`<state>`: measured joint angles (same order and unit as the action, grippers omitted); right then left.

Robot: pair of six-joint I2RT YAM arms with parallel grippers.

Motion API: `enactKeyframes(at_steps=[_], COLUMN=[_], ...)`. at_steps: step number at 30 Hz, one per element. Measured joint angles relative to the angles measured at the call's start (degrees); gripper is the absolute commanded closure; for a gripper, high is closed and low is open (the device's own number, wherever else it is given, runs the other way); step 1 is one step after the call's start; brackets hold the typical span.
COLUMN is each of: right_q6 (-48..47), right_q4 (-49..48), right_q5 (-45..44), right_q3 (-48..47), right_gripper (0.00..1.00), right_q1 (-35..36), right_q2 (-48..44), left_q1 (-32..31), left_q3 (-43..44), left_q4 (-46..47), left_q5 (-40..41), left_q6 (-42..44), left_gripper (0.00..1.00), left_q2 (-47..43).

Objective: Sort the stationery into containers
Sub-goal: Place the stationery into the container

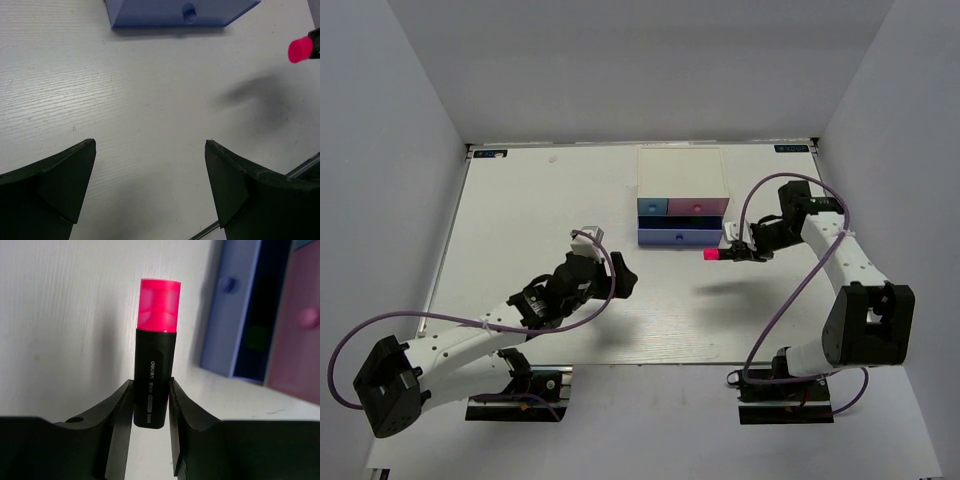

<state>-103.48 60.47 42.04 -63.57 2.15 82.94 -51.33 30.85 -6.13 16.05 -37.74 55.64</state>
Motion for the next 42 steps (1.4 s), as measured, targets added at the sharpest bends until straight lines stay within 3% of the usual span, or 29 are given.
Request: enactKeyframes(at_steps=[12, 25, 30, 42], right_q6=[24.5, 29.5, 30.7, 31.5], right_q4=[-28.7, -36.0, -38.6, -41.8], right_q5=[-2.7, -10.8, -13.6, -17.4], right_q3=[0.0, -1.3, -1.2, 1.1], right_gripper=[0.96, 0.96, 0.81, 0.55], right_q1=[10.7, 13.7, 14.4, 15.7], right_q2=[0.0, 7.2, 7.2, 7.2], left_q1=[0.0, 0.0, 0.0, 0.0], left_q3=[0.0, 0.0, 0.0, 0.0], left_q4=[0.6, 0.8, 0.8, 0.8], left_q5=[-0.5, -0.5, -0.5, -0.5], left_q6=[0.2, 0.2, 0.2, 0.2], left_gripper=[0.01, 0.01, 0.01, 0.01], left_q2=[0.0, -1.1, -1.1, -1.1])
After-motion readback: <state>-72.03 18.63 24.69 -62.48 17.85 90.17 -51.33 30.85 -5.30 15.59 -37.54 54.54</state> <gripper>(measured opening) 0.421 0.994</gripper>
